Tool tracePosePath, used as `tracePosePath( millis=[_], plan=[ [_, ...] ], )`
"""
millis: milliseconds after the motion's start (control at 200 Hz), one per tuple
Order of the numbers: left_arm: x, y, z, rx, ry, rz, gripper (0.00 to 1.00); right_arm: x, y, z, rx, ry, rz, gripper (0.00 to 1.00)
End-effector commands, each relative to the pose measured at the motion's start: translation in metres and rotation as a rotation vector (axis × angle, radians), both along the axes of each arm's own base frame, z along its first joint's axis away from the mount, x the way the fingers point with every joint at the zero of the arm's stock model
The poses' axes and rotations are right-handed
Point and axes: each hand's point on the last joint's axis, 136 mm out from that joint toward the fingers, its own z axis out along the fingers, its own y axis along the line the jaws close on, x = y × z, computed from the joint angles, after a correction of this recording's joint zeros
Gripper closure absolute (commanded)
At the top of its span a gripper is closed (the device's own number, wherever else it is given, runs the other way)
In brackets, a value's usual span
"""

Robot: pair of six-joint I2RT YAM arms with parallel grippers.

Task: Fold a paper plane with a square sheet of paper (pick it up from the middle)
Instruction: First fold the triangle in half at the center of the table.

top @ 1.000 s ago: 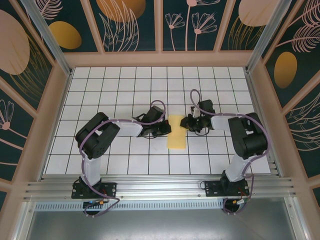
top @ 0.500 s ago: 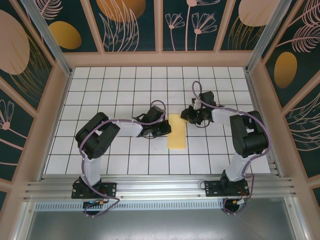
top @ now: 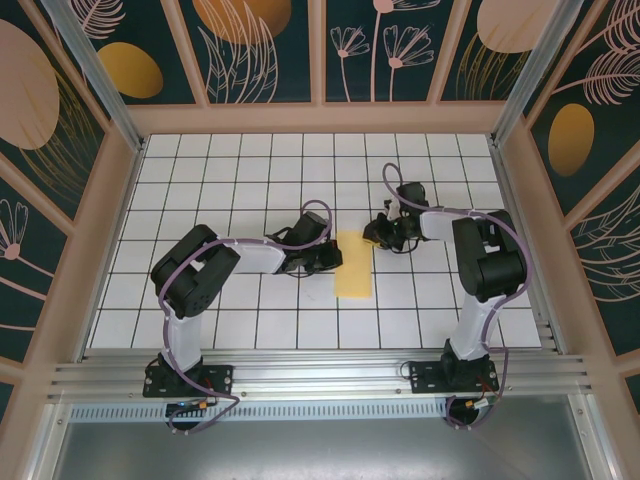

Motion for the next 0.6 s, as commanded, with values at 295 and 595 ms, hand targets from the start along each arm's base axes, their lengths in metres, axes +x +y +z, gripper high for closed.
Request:
tracePosePath(
  millis=[295,595],
  plan=[
    [-0.019,0.029,-0.044,0.181,0.097,0.012,1.0,0.013,0.003,-0.018,-0.017,0.043,0.009,0.8],
    [-0.018,0.029,-0.042,0.181,0.097,0.014,1.0,0.024,-0.004,-0.01,-0.076,0.02,-0.004,0.8]
  ],
)
